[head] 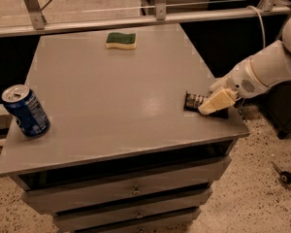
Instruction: Pick rxbar chocolate
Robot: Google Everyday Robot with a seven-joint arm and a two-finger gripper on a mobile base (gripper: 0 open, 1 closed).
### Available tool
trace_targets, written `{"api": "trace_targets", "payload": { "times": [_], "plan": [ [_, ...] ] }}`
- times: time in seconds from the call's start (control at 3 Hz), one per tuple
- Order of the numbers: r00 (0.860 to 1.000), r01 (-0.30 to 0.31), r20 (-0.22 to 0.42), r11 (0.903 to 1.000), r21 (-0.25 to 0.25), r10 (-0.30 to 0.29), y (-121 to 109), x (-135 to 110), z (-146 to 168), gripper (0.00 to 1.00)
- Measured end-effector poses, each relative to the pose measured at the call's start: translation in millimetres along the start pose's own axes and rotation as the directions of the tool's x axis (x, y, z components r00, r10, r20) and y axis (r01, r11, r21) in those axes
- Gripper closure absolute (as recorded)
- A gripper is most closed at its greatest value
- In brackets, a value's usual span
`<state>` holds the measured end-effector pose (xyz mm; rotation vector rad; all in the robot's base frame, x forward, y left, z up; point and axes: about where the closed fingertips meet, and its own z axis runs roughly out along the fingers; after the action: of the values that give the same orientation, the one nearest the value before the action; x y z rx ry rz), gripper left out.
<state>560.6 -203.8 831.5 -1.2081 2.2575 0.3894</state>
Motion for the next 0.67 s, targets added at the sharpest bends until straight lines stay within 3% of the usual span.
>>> {"api": "trace_targets", "payload": {
  "times": [0.33, 0.67],
  "plan": [
    [0.999, 0.037, 0.035, 0.9992, -0.012, -0.037, 8, -19, -5, 0.70],
    [0.997, 0.058, 0.055, 0.9981, -0.023, -0.056, 14, -29, -9, 0.93]
  ]
}}
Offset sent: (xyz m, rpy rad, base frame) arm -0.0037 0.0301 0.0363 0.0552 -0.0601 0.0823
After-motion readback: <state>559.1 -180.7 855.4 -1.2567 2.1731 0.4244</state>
